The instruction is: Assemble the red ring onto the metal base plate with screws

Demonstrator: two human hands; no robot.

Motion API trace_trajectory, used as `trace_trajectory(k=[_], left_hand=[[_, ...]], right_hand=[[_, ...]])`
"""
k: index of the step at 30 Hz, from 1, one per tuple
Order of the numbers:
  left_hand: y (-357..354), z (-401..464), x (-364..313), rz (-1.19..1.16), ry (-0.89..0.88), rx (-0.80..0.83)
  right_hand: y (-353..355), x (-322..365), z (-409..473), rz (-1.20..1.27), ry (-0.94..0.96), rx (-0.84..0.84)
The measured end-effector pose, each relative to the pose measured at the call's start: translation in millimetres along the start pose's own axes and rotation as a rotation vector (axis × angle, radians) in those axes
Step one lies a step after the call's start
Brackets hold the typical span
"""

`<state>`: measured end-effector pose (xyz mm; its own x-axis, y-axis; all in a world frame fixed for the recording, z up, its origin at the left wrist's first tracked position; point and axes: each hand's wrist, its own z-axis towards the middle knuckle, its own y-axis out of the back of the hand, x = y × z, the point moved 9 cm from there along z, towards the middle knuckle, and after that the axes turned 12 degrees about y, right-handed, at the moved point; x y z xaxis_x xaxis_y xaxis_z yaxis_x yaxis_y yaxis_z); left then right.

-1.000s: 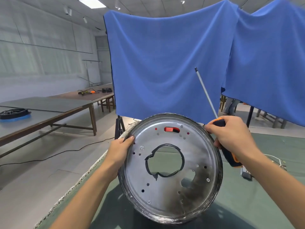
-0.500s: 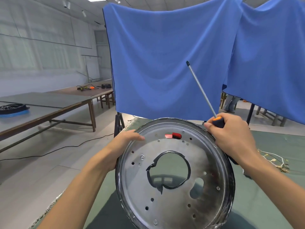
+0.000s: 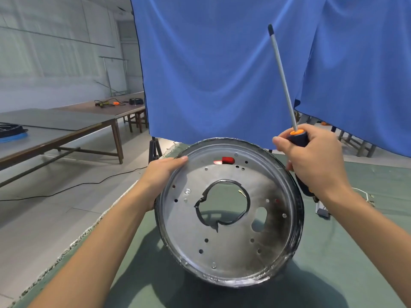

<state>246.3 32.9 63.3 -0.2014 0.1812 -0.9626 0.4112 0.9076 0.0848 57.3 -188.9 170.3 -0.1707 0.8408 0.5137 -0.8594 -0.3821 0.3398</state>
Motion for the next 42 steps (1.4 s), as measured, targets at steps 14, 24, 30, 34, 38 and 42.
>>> trace_trajectory(k=[14,24,30,34,38,42], left_hand=[[-8.1,-2.0,9.2,-0.204,0.064,0.052],[-37.2,-12.6,5.5,-0.297,0.029,0.325],[-55.8,-26.3,-2.5,-0.273,0.006,0.450],[-61.2,-29.3,3.6,-0.201,0.051,0.441],[-67.0,-31.3,5.7,-0.215,0.079,0.475],[-70.8,-33.1,4.6,-0.207,0.086,0.515]], right_hand=[[-28.0,-7.0,-25.7,0.089,-0.113,0.262],[-58.2,-16.4,-43.7,0.254,-0.369,0.487],[-81.9,0.3,-58.7,0.478,-0.484,0.602],[-94.4,8.5,-68.3,0.600,-0.555,0.616],[-99.7,15.1,-71.6,0.591,-0.522,0.626],[-100.3,27.7,-67.1,0.555,-0.396,0.613]])
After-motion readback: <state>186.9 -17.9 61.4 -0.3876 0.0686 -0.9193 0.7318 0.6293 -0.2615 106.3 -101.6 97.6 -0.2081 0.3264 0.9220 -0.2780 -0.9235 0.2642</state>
